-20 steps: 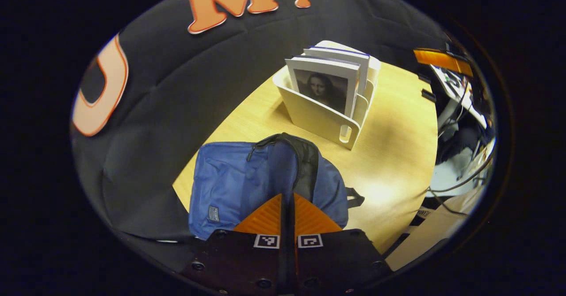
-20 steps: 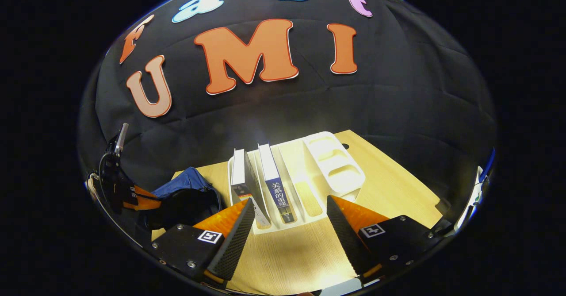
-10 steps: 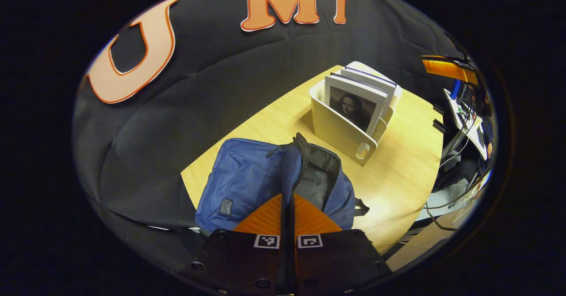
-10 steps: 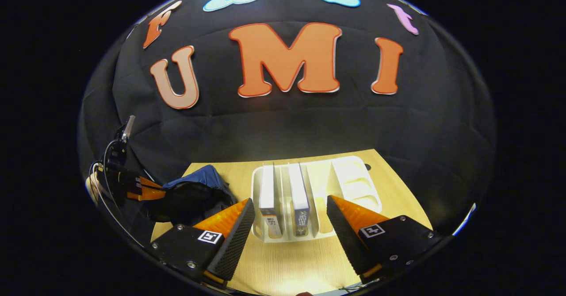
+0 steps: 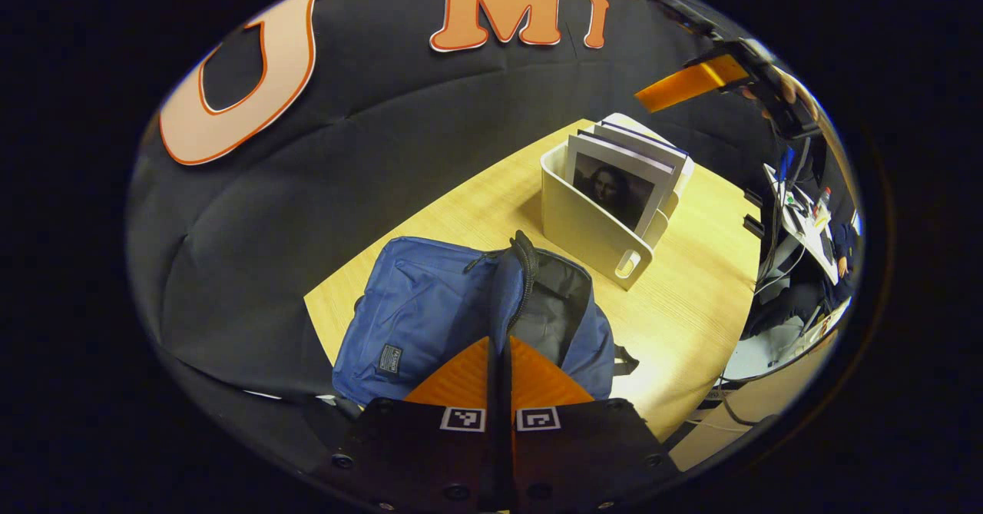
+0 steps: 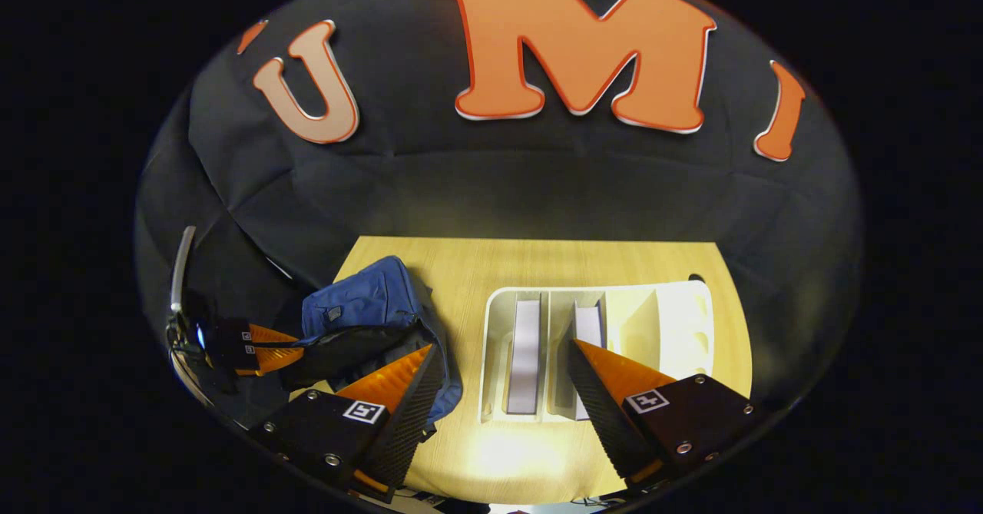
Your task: Open the schoolbag, grab two books from the bookshelf and put them into the schoolbag.
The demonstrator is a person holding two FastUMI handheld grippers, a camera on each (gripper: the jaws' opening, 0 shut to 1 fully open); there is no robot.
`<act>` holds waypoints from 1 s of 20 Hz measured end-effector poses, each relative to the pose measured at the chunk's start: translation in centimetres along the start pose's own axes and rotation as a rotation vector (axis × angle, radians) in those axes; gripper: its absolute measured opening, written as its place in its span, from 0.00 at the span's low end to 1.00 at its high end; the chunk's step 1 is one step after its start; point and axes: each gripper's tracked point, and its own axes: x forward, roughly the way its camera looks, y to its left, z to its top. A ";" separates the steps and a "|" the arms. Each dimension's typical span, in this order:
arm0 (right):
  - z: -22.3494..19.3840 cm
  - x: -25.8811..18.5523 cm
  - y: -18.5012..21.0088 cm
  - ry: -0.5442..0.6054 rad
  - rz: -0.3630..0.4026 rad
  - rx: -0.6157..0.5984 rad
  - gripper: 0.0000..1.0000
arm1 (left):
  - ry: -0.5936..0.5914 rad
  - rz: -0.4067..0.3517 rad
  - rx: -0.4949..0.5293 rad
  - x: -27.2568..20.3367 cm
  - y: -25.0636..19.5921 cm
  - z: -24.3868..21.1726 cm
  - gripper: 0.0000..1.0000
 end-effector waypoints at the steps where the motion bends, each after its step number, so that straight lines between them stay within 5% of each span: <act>1: -0.3 1.3 0.1 0.048 -0.002 0.005 0.98 | -0.001 0.003 0.006 -0.1 0.3 0.1 0.01; 8: -3.4 7.2 -1.1 0.219 -0.094 -0.070 0.98 | 0.000 -0.009 0.020 0.2 0.5 -0.3 0.01; 9: -3.8 7.7 -1.2 0.238 -0.099 -0.064 0.98 | 0.001 -0.012 0.020 0.2 0.5 -0.3 0.09; 10: -4.1 8.2 -1.5 0.250 -0.107 -0.061 0.98 | 0.001 -0.014 0.022 0.3 0.5 -0.3 0.01; 11: -4.4 8.7 -1.7 0.267 -0.117 -0.067 0.98 | 0.003 -0.015 0.026 0.3 0.6 -0.4 0.10; 12: -4.8 9.1 -2.0 0.274 -0.125 -0.070 0.98 | 0.005 -0.017 0.030 0.5 0.6 -0.5 0.01; 19: -6.3 10.8 -2.3 0.331 -0.142 -0.038 0.75 | 0.017 -0.030 0.033 1.0 0.5 -0.6 0.01; 20: -6.4 10.8 -2.4 0.337 -0.142 -0.036 0.71 | 0.018 -0.032 0.032 1.1 0.5 -0.7 0.10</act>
